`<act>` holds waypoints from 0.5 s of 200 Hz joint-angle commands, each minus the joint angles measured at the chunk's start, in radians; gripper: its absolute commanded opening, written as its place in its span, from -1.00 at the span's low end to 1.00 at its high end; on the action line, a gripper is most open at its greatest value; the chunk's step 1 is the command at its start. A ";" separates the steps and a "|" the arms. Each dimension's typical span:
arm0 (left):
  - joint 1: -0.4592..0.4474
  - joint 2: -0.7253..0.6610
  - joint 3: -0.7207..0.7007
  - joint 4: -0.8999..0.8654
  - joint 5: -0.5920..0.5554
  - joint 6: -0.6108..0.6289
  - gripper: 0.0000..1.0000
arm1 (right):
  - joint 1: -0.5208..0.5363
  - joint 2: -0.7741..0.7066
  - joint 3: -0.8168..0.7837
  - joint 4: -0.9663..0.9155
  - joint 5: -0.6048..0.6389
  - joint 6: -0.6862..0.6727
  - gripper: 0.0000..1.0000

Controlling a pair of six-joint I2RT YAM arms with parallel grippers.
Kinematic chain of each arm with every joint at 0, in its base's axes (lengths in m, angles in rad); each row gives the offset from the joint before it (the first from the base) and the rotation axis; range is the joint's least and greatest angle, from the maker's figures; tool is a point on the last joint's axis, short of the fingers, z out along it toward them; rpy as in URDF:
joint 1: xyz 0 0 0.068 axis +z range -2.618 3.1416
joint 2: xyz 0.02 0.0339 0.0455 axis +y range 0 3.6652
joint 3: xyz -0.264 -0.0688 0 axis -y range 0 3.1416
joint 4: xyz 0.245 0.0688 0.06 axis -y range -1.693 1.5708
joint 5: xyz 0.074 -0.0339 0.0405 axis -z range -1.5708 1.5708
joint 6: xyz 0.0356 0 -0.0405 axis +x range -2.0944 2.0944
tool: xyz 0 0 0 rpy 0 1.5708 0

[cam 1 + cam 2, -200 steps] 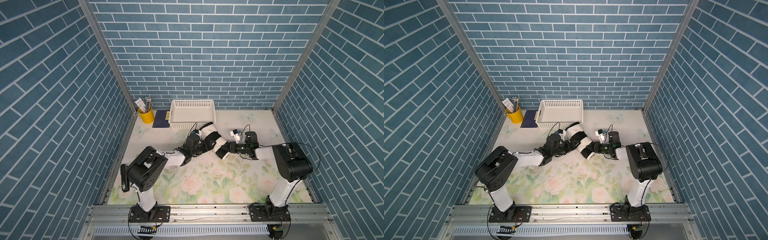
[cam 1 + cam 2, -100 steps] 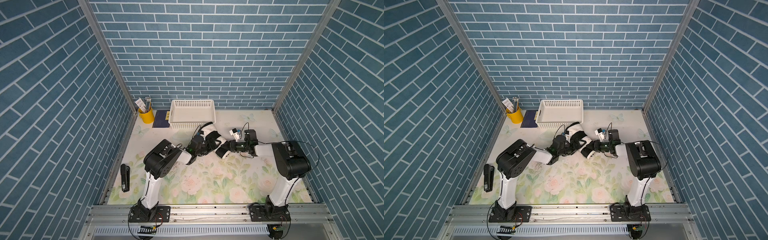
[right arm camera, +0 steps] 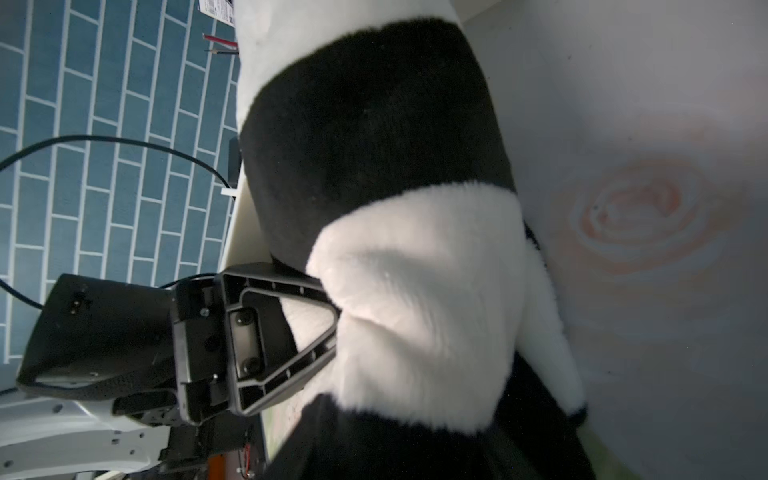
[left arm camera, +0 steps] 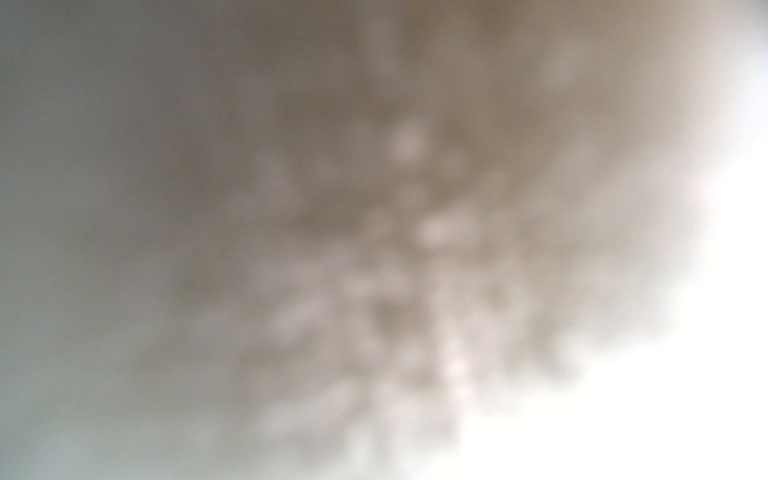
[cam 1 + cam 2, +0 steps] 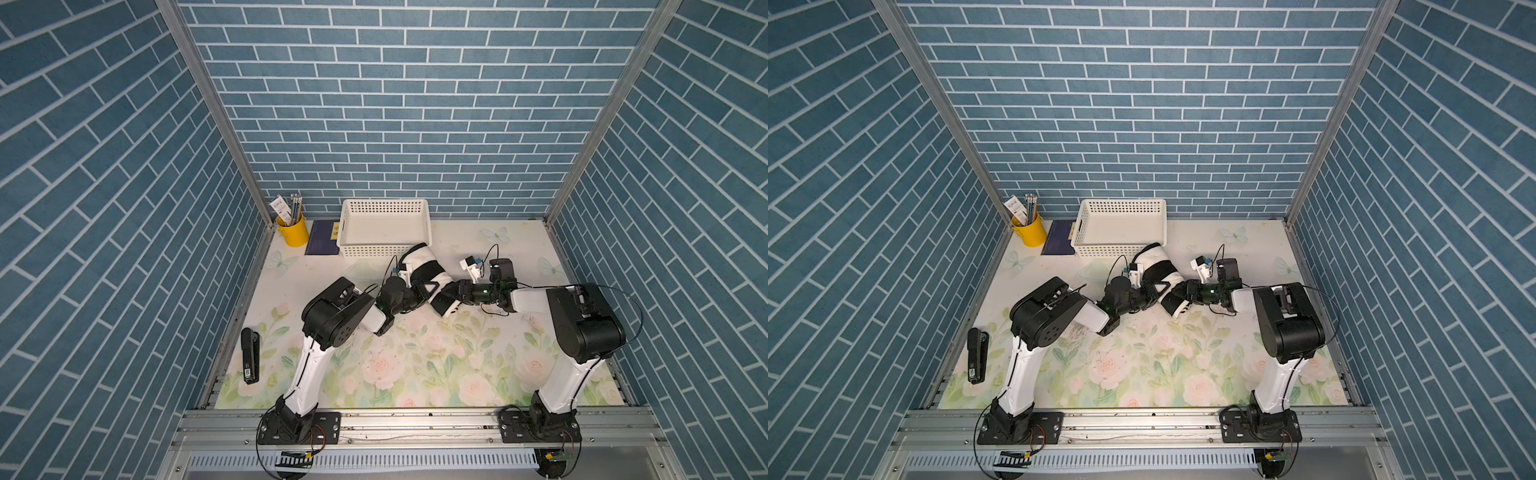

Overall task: Roll up the pillowcase
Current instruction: Pick up the pillowcase from the center of the board.

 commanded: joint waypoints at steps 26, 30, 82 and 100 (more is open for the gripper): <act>-0.005 -0.140 -0.076 0.074 -0.034 -0.018 -0.51 | 0.006 -0.229 -0.052 -0.203 0.178 -0.084 1.00; -0.005 -0.164 -0.080 0.062 -0.039 -0.018 -0.51 | 0.006 -0.256 -0.053 -0.210 0.188 -0.086 1.00; 0.020 -0.365 0.020 -0.205 -0.114 0.070 -0.54 | 0.003 -0.473 -0.012 -0.311 0.325 -0.106 1.00; 0.052 -0.358 0.094 -0.226 -0.122 0.070 -0.54 | 0.004 -0.504 0.015 -0.328 0.350 -0.106 1.00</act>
